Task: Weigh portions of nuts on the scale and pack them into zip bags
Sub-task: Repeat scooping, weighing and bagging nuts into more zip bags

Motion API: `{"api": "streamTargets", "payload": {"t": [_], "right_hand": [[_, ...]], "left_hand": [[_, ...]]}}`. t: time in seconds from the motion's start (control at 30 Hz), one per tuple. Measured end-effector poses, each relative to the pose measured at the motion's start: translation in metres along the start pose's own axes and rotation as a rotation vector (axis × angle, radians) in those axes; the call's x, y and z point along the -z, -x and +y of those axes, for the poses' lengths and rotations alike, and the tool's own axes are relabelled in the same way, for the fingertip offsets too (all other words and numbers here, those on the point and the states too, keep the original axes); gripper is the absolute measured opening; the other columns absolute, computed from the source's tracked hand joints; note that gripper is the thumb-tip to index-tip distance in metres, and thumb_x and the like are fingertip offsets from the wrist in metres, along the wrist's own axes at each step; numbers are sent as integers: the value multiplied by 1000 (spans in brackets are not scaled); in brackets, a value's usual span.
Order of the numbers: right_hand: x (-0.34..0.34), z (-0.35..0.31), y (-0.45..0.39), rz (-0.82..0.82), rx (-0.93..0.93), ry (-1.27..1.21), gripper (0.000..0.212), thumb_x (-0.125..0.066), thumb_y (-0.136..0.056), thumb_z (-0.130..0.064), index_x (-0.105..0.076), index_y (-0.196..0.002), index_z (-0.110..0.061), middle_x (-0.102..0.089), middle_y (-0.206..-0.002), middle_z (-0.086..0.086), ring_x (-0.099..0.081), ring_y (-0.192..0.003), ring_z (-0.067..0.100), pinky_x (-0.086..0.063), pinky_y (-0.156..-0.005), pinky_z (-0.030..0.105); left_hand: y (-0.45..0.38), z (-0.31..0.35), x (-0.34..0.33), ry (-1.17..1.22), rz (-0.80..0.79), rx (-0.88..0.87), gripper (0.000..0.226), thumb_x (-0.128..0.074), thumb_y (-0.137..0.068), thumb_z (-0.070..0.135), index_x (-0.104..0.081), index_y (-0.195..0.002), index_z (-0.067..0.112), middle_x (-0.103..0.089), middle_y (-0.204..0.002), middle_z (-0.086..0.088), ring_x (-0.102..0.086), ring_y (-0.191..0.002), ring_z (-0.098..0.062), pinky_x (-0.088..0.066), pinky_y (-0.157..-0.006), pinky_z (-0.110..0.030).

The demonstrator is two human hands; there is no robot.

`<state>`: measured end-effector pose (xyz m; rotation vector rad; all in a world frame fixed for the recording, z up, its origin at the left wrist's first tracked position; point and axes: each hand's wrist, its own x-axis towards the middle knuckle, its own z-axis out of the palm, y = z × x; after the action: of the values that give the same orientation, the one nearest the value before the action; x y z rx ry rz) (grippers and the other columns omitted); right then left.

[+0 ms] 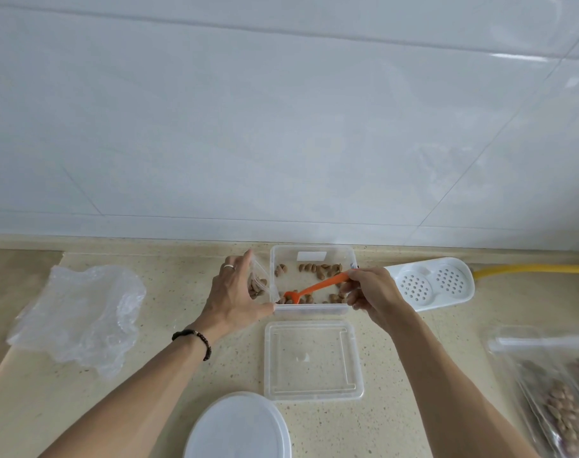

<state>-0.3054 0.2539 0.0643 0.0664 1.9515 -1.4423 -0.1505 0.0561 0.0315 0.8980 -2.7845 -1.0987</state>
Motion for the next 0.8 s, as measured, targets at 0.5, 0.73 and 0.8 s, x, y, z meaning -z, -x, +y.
{"api": "streamTargets", "payload": {"t": [0.5,0.73,0.8], "right_hand": [[22,-19,9,210,34,-277,25,-47,-96,-4,-62,-77,1,-56,-64,14,-48,-39,14,-37,-37,21],[22,-55,34,141,227,-149,25,-47,-98,-6,-63,-79,0,-58,-68,12,-50,-46,16,-39,-44,24],[16,-58,39,96,324,24,24,-47,-99,-10,-65,-85,-1,-62,-71,12,-55,-48,17,-42,-45,26]], "left_hand": [[0,12,5,-16,-3,-77,104,-80,-66,40,-19,-150,23,-33,-133,0,-37,-123,-23,-36,-104,-37],[-6,36,7,7,-32,-100,105,-78,-69,40,-17,-152,19,-30,-143,-4,-31,-132,-24,-33,-110,-41],[-6,41,7,38,-37,-102,104,-79,-68,41,-20,-151,19,-33,-140,-4,-33,-130,-24,-36,-107,-42]]}}
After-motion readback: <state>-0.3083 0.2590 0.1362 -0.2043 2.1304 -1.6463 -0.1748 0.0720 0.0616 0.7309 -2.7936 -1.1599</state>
